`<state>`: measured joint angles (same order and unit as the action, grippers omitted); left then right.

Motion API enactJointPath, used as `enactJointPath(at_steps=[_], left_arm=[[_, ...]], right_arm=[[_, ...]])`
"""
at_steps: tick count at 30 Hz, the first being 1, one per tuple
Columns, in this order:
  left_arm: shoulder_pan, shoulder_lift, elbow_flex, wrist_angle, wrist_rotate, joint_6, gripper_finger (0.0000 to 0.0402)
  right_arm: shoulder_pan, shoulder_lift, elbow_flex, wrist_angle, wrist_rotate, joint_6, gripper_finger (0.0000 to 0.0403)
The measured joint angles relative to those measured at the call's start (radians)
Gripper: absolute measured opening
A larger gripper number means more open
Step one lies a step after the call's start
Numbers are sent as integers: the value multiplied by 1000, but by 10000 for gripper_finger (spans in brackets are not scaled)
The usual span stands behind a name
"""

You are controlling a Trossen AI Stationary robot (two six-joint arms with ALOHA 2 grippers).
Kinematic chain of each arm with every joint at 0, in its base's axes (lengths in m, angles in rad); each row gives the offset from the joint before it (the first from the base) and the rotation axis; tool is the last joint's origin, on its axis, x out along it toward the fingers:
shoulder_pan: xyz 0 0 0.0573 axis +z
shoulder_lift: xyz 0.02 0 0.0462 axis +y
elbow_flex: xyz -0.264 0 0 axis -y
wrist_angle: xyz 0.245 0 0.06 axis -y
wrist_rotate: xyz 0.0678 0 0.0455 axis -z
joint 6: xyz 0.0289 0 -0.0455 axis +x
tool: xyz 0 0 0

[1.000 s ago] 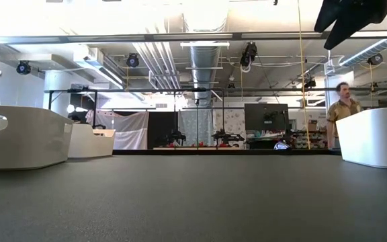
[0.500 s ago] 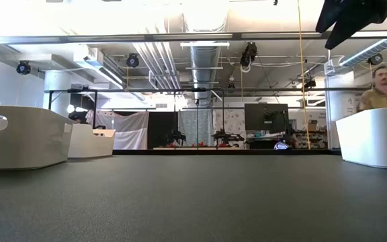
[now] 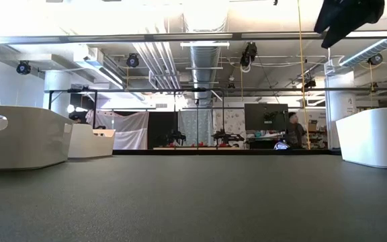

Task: Sort produce into baskets
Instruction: Put the white garlic into the bottom white bin

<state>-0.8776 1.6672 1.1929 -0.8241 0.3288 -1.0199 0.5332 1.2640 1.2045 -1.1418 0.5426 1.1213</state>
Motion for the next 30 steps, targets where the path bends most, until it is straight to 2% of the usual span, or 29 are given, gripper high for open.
enactJointPath(at_steps=[3,8,12,16,24,27,30], left_arm=[[82,-1,80,-7,-161,89,88],[328,0,103,53,-369,337,89],[523,8,65,286,-420,477,89],[657,42,2,538,-437,485,89],[713,216,-59,833,-455,453,94],[716,281,-59,894,-479,421,112],[721,330,-59,938,-499,382,143]], right_arm=[[-9,0,0,40,4,-31,283],[-8,2,-3,198,7,-140,278],[4,28,-8,257,8,-198,273],[44,77,-9,262,2,-196,270],[124,221,-5,291,-32,-173,279],[126,273,-1,288,-94,-168,286],[121,308,4,289,-107,-164,295]])
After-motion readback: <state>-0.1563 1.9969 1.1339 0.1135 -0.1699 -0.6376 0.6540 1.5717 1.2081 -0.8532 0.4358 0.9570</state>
